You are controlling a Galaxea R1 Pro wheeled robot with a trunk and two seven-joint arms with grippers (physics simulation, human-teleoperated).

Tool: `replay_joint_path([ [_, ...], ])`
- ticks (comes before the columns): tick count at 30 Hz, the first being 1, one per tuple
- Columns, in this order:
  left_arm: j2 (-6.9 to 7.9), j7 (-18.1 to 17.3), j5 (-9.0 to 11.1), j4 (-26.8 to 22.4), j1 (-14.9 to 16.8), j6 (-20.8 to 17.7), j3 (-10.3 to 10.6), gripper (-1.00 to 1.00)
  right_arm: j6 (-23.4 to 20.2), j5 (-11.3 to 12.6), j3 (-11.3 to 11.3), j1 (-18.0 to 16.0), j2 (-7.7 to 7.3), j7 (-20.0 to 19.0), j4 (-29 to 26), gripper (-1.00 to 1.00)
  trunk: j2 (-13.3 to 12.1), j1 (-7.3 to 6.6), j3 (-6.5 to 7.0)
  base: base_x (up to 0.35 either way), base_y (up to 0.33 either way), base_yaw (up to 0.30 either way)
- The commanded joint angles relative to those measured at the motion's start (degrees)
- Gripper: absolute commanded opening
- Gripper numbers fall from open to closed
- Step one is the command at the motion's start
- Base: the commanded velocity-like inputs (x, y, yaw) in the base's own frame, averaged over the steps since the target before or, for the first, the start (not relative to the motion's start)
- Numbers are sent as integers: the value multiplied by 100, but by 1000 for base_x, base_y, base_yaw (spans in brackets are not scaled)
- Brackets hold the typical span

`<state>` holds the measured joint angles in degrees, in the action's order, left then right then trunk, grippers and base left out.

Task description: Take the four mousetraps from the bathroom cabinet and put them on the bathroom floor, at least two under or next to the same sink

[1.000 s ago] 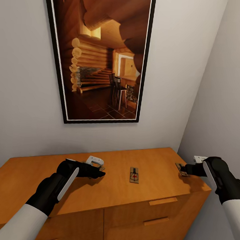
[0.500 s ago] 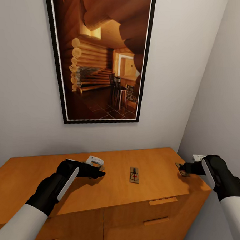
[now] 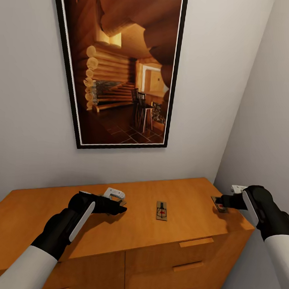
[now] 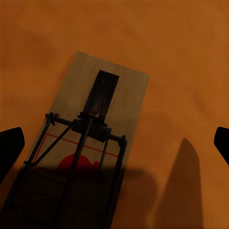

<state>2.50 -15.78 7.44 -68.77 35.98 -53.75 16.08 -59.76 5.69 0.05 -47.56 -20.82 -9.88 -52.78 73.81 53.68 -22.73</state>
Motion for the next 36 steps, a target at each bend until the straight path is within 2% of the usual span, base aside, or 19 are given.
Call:
replay_joint_path([
  [1, 5, 31, 55, -5, 5, -30, 9, 100, -24, 56, 1, -5, -2, 32, -4, 100, 4, 0, -7, 0, 0, 0],
  [16, 5, 31, 55, -5, 5, -30, 9, 100, -24, 61, 17, -8, 12, 54, 25, 100, 4, 0, -7, 0, 0, 0],
  [27, 5, 31, 55, -5, 5, -30, 10, 100, -24, 59, 29, -8, 104, 63, 50, 100, 4, 0, -7, 0, 0, 0],
  [36, 5, 31, 55, -5, 5, -24, 11, 100, -24, -1, 38, -8, 141, 60, 393, 100, 4, 0, -7, 0, 0, 0],
])
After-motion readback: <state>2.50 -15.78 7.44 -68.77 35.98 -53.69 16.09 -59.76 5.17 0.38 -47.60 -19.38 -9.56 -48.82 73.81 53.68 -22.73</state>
